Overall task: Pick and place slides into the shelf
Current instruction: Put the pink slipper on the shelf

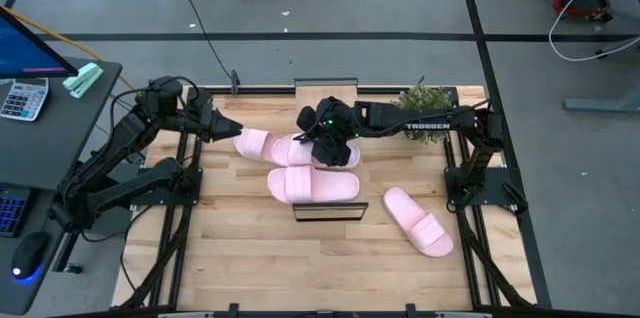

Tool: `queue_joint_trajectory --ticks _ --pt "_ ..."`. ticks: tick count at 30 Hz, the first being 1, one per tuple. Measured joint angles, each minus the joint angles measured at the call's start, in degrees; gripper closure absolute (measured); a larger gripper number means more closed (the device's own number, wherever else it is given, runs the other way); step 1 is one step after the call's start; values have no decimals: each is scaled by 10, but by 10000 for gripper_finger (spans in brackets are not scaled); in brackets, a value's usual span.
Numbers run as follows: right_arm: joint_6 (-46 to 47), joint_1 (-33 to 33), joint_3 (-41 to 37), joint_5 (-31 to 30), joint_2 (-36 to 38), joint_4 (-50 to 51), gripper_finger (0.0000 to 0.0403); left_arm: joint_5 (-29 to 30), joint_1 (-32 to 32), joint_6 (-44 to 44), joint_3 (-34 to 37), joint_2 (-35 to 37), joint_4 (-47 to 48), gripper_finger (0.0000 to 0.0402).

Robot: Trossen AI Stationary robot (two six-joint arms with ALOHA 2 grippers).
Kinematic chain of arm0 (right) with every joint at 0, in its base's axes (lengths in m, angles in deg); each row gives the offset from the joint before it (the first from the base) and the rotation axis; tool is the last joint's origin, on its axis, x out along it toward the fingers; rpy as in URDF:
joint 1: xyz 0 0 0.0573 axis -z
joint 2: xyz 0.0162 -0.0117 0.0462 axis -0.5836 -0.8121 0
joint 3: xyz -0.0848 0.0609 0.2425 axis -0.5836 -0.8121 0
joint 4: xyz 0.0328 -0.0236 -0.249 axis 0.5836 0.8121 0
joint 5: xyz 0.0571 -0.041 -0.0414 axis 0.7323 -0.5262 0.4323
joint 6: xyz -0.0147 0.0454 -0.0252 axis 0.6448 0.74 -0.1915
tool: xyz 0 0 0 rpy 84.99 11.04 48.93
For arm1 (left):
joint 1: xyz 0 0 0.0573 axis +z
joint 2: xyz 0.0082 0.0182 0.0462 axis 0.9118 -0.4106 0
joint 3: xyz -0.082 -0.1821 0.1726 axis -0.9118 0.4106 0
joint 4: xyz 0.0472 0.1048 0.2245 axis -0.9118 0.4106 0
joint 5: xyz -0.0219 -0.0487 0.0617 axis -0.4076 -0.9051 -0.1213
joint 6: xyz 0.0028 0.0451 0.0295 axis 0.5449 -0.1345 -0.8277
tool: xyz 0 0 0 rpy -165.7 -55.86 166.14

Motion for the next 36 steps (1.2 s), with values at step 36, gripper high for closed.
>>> queue_joint_trajectory --ticks 36 --pt "54 -18 0 -87 61 107 269 12 0 -16 0 0 -9 108"
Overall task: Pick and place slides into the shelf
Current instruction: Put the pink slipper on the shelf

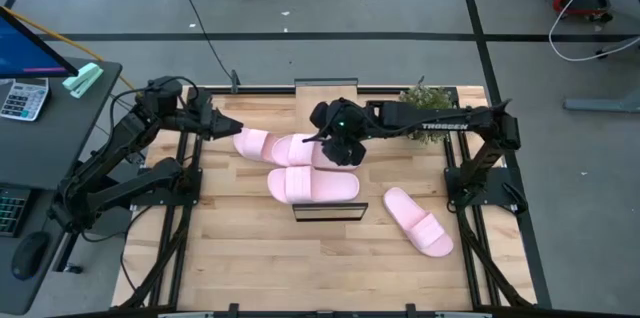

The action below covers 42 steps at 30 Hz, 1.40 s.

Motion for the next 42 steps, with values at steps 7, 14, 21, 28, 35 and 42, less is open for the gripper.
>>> queue_joint_trajectory --ticks 7,14,21,28,35,42 --pt "60 -5 0 -34 32 67 269 5 0 -3 0 0 -10 108" --pt "230 -32 0 -85 85 143 276 20 0 -30 0 -7 -15 108" --pt "439 -79 0 -85 136 263 296 37 0 -67 0 -33 -28 108" --pt "625 -134 0 -96 174 348 308 37 0 -100 0 -78 -52 108" --pt "864 -191 0 -91 192 419 308 43 -1 -159 0 -113 -54 108" --pt "1081 -242 1 -91 197 467 310 52 1 -195 0 -124 -57 108"
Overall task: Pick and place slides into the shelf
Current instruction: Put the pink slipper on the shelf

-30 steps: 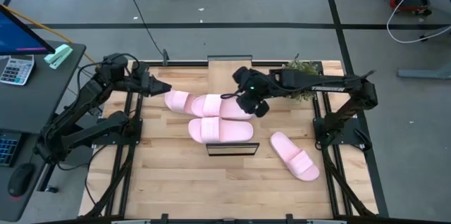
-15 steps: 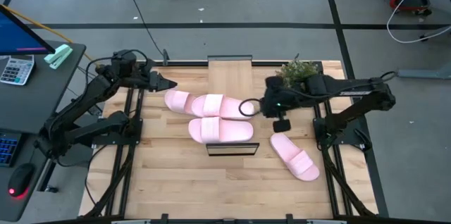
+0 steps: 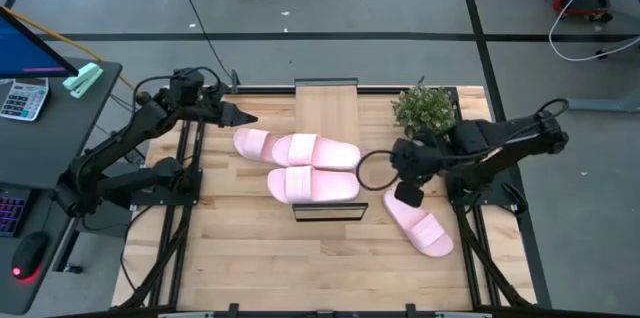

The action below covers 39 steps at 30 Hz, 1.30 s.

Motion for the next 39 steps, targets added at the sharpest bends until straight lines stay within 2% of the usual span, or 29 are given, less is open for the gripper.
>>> queue_joint_trajectory --ticks 6,16,26,33,39 --pt "146 -52 -25 -4 0 24 309 0 0 -1 0 0 -1 108" --pt "298 -121 -120 -4 0 17 311 1 0 -21 0 0 10 108" --pt "503 -227 -189 -5 -1 -19 311 41 0 -13 0 0 13 108" --pt "647 -304 -204 -5 0 -46 311 43 -8 51 0 0 11 108" --pt "710 -365 -204 -5 -1 -49 311 66 -51 82 0 0 10 108"
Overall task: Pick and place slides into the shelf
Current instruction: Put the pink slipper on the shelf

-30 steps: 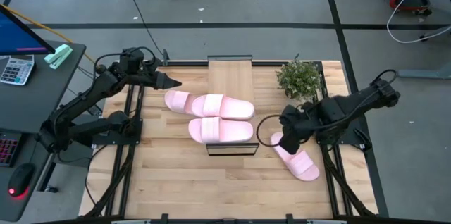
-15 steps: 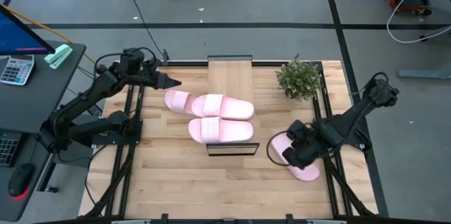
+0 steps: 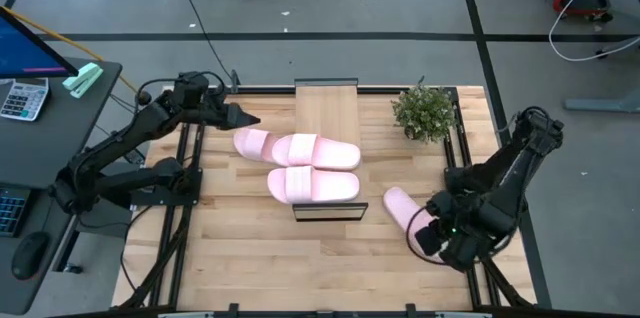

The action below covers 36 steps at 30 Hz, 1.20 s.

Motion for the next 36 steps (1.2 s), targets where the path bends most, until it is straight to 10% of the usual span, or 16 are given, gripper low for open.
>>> queue_joint_trajectory --ticks 16,36 --pt "124 -82 0 0 -5 -14 311 96 -73 2 0 0 1 108" --pt "54 50 0 -10 -9 -35 311 98 63 -204 1 -110 168 108"
